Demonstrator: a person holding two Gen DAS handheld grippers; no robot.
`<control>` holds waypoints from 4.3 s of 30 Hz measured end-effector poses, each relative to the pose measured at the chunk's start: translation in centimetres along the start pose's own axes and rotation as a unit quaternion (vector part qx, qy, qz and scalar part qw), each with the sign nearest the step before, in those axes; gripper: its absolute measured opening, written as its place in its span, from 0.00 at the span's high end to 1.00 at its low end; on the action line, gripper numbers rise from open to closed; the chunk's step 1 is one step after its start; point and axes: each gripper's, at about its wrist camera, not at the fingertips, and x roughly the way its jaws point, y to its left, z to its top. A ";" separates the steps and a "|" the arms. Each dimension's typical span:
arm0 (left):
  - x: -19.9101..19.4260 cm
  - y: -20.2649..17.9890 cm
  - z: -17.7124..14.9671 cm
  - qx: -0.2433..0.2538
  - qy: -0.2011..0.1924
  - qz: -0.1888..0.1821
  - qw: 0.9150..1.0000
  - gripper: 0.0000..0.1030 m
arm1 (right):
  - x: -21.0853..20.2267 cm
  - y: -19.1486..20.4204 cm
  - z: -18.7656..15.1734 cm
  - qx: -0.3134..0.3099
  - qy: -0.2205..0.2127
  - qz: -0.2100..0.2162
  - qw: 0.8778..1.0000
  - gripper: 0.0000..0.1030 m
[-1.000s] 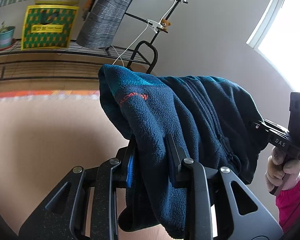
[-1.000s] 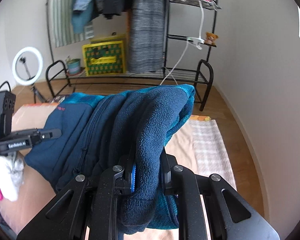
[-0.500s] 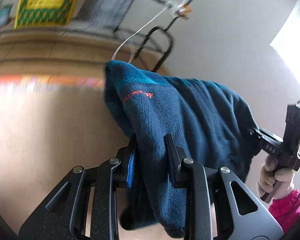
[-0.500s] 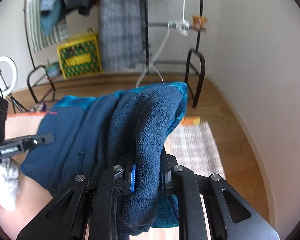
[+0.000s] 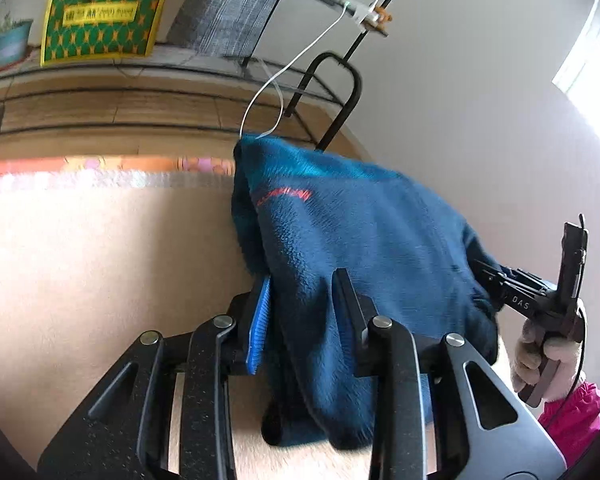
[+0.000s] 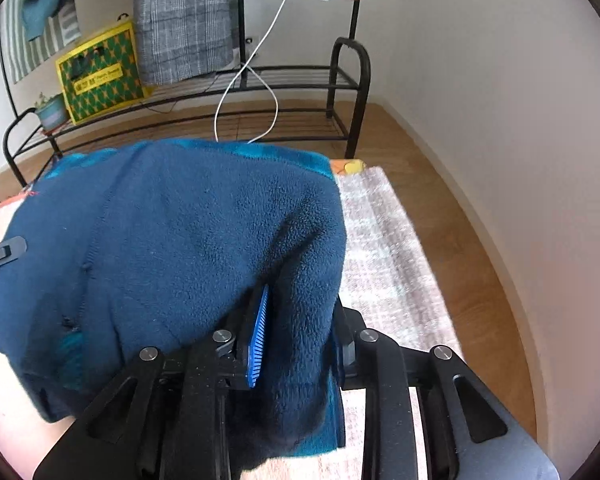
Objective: Fold large clothes
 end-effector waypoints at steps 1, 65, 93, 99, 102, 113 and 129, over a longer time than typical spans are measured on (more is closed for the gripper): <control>-1.0 -0.3 0.2 0.001 -0.005 -0.001 1.000 0.71 | -0.4 -0.1 0.0 0.004 -0.003 0.001 1.000 0.76; -46.6 -5.8 -19.6 0.194 -0.167 0.055 0.965 0.01 | -39.5 24.5 -16.9 0.028 -0.233 -0.051 0.971 0.21; -43.9 -4.7 -21.3 0.217 -0.144 0.111 0.959 0.00 | -36.1 24.9 -17.9 0.033 -0.201 -0.044 0.978 0.20; -44.1 -4.8 -21.2 0.218 -0.145 0.111 0.959 0.00 | -36.1 24.9 -17.9 0.033 -0.200 -0.044 0.978 0.20; -44.3 -5.0 -21.1 0.220 -0.149 0.110 0.958 0.00 | -36.0 24.8 -17.8 0.033 -0.201 -0.043 0.978 0.20; -44.4 -5.1 -21.0 0.221 -0.146 0.109 0.958 0.00 | -35.9 24.7 -17.7 0.031 -0.200 -0.042 0.978 0.19; -44.0 -5.1 -21.1 0.217 -0.138 0.113 0.960 0.00 | -35.3 24.5 -17.8 0.022 -0.195 -0.041 0.980 0.19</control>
